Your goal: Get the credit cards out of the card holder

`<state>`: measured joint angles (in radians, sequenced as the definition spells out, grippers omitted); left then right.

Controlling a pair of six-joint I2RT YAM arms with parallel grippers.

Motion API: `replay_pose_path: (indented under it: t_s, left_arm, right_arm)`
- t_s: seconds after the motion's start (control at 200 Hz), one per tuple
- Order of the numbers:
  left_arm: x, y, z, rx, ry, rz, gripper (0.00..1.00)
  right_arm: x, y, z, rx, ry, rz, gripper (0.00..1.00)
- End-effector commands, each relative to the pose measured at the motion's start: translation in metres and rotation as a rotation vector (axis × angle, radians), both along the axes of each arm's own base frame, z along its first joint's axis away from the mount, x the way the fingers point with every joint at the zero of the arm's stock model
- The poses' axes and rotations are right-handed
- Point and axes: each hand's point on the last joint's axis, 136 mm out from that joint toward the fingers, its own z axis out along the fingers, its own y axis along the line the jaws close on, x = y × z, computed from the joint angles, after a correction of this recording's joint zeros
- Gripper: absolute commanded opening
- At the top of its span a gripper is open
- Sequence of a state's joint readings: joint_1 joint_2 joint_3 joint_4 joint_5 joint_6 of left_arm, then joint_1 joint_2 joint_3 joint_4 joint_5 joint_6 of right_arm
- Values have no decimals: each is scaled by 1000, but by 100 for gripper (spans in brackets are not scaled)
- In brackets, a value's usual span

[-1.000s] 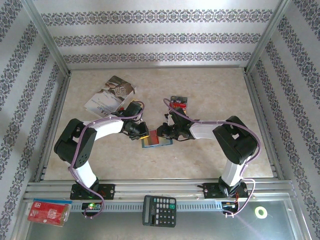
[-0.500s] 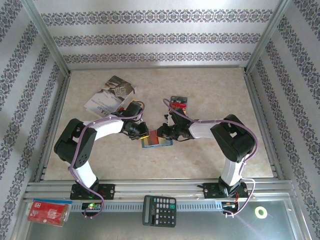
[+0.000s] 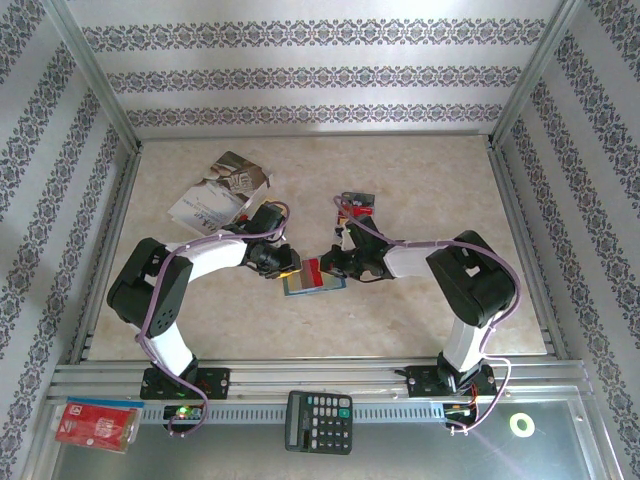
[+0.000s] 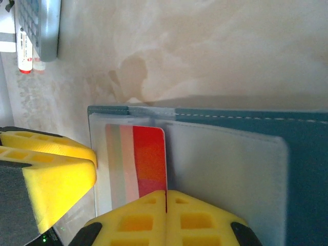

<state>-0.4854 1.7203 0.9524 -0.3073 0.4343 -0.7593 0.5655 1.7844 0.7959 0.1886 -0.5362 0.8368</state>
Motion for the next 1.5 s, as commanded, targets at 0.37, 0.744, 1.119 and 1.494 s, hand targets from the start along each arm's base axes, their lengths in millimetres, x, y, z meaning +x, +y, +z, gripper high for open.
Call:
replay_pose_path:
  t_s: [0.37, 0.744, 1.119, 1.494]
  left_arm:
    - [3, -14, 26, -63, -24, -24, 22]
    - [-7, -13, -13, -29, 64, -17, 17]
    - [-23, 12, -44, 97, 117, -1, 15]
    - [-22, 13, -44, 101, 109, -2, 15]
  right_arm:
    - [5, -1, 4, -4, -38, -7, 5]
    - [4, 3, 8, 43, -40, -8, 6]
    - [-4, 11, -3, 70, -4, 24, 20]
    - [-6, 11, -10, 57, 11, 26, 19]
